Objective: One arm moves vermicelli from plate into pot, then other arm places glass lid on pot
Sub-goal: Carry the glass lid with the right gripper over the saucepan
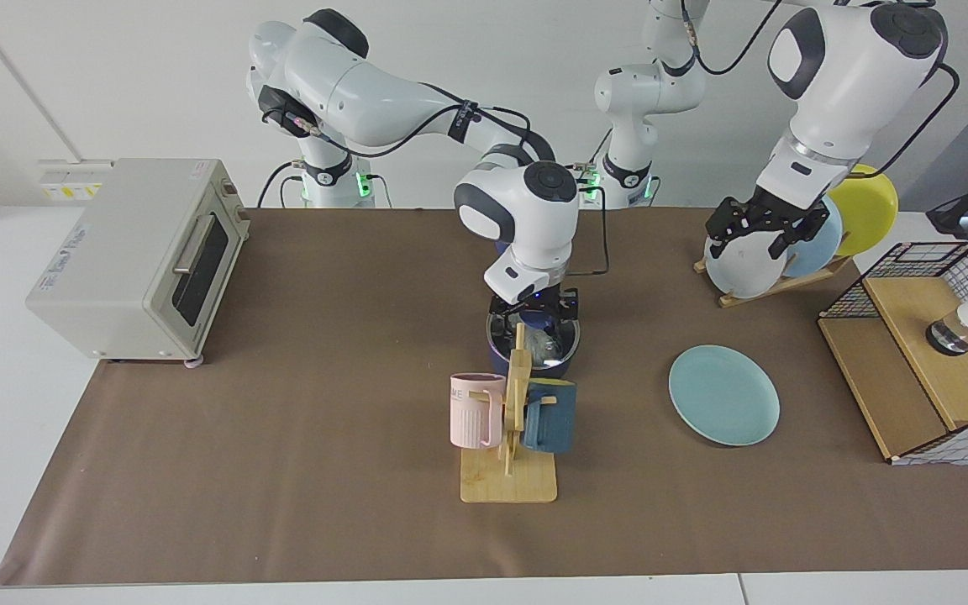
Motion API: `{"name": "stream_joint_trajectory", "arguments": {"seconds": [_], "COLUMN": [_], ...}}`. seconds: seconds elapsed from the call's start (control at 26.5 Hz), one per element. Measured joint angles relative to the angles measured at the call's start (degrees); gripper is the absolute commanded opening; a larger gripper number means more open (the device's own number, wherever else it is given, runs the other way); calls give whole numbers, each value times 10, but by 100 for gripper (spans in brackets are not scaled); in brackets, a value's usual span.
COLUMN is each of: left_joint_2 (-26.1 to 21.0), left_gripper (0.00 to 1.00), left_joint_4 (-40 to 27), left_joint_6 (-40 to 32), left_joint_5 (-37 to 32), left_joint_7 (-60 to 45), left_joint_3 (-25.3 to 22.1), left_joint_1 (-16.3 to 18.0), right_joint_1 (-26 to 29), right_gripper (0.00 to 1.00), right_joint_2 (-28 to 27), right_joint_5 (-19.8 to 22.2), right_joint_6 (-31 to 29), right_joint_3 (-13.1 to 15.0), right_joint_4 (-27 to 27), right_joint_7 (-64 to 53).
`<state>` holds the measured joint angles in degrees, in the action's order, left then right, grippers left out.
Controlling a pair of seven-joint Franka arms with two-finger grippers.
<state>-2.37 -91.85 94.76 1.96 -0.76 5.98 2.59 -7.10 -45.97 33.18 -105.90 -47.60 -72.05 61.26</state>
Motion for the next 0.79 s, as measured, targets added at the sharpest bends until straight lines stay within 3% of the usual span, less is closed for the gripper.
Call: {"name": "stream_joint_trajectory", "arguments": {"seconds": [0.45,0.79], "left_joint_2": [1,2], "left_gripper": [100,100], "left_joint_4": [0,0], "left_joint_6": [0,0], "left_joint_5": [0,0], "left_joint_7": [0,0], "left_joint_3": [0,0], "left_joint_1": [0,0], "right_joint_1": [37,91], "right_gripper": [100,100], "right_joint_2": [36,85], "right_joint_5": [6,-14], "right_joint_6": [7,32], "right_joint_3": [-57,-59], "right_joint_4": [10,12], "right_joint_7": [-15,-72]}}
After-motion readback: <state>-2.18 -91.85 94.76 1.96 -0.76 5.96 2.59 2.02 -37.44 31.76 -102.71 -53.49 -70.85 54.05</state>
